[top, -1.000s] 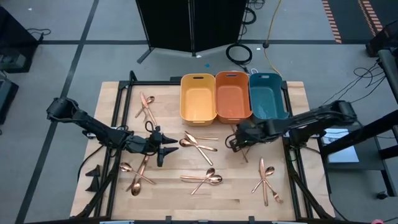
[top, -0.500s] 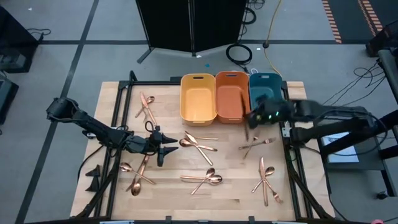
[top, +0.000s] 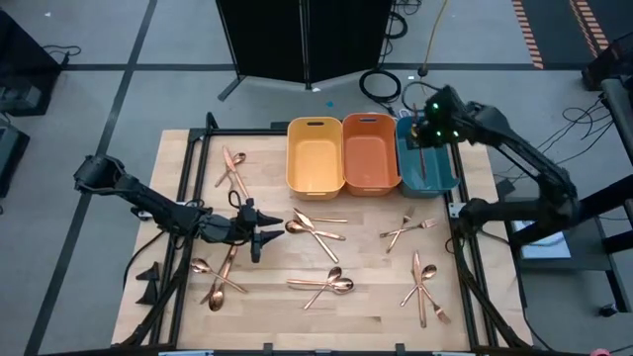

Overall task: Sort silverware
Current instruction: Put the copper knife into the blue bin

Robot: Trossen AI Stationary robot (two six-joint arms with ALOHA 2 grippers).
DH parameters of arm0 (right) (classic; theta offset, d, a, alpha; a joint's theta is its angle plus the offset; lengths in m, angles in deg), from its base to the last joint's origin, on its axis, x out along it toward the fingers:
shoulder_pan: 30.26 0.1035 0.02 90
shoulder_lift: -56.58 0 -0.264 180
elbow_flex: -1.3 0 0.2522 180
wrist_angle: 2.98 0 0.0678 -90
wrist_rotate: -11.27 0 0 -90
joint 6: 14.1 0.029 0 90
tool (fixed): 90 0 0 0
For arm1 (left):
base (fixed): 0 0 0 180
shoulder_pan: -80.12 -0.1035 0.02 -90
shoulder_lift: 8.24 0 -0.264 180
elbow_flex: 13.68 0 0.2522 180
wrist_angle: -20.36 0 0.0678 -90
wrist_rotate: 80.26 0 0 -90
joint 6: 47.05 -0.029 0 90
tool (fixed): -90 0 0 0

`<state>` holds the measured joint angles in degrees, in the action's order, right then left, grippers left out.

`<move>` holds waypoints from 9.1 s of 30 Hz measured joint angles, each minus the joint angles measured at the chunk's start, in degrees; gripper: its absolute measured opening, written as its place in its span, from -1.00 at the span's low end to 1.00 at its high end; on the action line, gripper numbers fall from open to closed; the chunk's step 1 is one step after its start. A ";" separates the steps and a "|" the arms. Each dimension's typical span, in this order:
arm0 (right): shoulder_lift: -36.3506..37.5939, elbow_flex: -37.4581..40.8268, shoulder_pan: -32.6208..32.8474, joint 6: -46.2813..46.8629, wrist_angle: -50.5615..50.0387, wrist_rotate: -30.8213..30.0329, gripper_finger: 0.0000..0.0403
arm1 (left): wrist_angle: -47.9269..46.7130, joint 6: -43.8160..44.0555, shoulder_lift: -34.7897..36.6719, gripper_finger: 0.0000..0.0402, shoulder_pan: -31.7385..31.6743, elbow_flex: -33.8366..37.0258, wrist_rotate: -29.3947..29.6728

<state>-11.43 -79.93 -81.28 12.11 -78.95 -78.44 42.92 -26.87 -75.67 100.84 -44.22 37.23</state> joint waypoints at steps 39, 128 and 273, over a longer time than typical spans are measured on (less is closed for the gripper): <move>-17.55 10.54 -7.39 -4.86 3.25 -1.88 -0.68 | 2.34 0.33 0.01 -0.22 -0.12 -0.24 -0.44; -12.41 19.08 86.90 74.76 25.92 17.62 -0.86 | 2.55 -11.52 -0.25 -0.22 -12.55 -0.23 -7.68; 23.25 30.26 58.15 60.74 20.53 -0.02 -0.84 | 3.70 -10.33 -0.27 -0.22 -13.96 -0.20 -7.78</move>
<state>11.82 -49.67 -23.13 72.85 -58.41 -78.46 46.61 -37.20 -75.94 86.88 -44.41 29.45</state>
